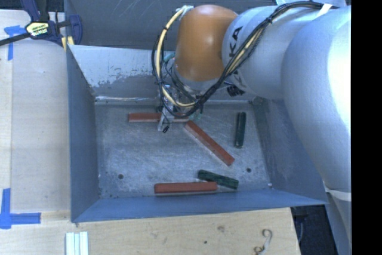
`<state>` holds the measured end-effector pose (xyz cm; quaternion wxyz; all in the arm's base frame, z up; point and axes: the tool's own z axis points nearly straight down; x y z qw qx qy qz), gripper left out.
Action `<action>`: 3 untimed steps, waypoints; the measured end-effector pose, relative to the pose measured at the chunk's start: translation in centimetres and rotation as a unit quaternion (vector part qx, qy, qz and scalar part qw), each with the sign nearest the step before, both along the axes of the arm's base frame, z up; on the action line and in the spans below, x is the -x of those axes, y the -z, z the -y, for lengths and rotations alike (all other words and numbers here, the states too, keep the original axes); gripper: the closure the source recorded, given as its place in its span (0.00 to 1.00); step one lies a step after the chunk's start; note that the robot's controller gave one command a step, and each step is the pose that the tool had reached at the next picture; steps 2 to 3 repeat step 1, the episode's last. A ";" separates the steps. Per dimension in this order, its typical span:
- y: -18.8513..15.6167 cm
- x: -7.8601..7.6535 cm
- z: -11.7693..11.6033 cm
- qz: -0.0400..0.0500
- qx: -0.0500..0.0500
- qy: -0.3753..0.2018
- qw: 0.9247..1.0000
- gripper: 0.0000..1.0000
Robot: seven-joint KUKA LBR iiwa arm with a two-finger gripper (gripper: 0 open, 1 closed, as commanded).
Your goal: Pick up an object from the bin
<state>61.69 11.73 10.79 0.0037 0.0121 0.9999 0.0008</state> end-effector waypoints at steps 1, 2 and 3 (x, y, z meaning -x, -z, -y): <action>-6.5 -0.3 0.0 0.001 0.000 0.001 1.000 1.00; -6.5 -0.3 0.0 0.001 0.000 0.001 1.000 1.00; -6.5 -0.3 0.0 0.001 0.000 0.001 1.000 1.00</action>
Offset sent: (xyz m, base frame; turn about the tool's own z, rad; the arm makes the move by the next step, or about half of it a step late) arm 0.0001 -0.0001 0.0600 0.0000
